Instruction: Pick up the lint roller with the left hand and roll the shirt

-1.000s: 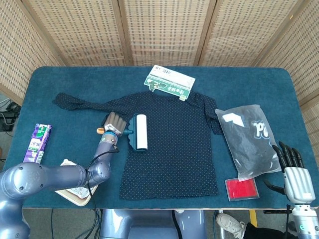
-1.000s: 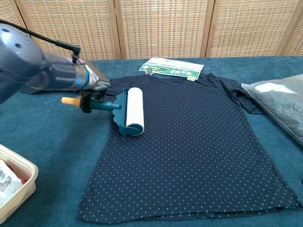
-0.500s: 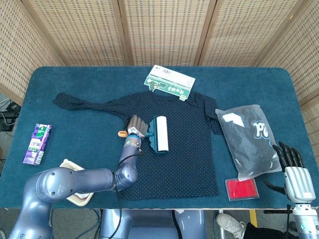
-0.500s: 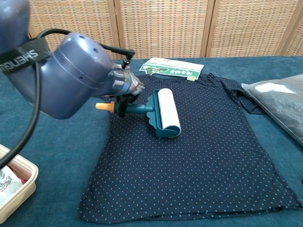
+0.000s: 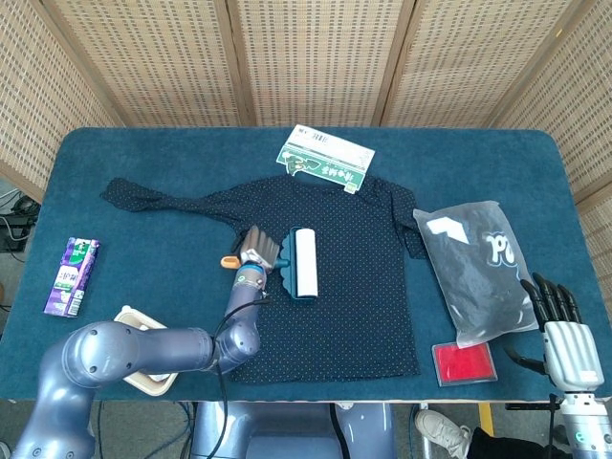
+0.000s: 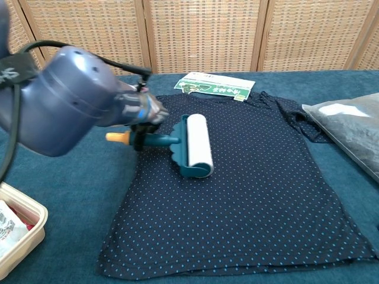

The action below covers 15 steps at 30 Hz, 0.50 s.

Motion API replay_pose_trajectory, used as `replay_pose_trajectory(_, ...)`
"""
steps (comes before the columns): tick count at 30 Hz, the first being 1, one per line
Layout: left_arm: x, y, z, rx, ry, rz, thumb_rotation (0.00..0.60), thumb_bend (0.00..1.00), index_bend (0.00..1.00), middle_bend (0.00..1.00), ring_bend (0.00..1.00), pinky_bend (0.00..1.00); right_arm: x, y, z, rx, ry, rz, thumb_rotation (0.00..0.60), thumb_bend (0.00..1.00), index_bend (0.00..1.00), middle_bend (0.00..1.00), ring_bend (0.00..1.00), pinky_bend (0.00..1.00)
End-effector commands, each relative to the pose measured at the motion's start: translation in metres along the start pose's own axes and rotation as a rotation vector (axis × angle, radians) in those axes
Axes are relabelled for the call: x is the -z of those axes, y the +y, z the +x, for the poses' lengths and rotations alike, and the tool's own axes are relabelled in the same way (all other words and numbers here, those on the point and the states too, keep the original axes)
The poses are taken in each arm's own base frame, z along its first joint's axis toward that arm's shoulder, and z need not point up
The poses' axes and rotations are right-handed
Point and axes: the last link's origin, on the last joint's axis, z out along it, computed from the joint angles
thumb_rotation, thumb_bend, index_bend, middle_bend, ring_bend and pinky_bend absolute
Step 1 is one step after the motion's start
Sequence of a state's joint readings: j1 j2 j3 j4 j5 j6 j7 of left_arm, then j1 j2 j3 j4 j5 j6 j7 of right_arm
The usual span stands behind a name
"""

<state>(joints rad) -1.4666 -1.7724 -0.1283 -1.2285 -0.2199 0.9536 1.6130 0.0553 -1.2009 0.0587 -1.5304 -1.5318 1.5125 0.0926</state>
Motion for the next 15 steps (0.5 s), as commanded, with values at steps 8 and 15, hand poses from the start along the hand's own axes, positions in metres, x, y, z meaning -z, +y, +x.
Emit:
replay_pose_trajectory(8, 0.004, -0.062, -0.054, 0.015, -0.051, 0.077, 0.600, 0.73, 0.89, 0.90, 0.70, 0.65, 0.002, -0.006, -0.002, 0.008, -0.004, 0.020, 0.600, 0.11, 0.00, 0.00, 0.00, 0.00)
replay_pose_trajectory(15, 0.003, -0.069, -0.063, 0.039, -0.052, 0.074, 0.600, 0.73, 0.89, 0.90, 0.70, 0.65, 0.003, -0.009, -0.002, 0.008, -0.005, 0.028, 0.600, 0.11, 0.00, 0.00, 0.00, 0.00)
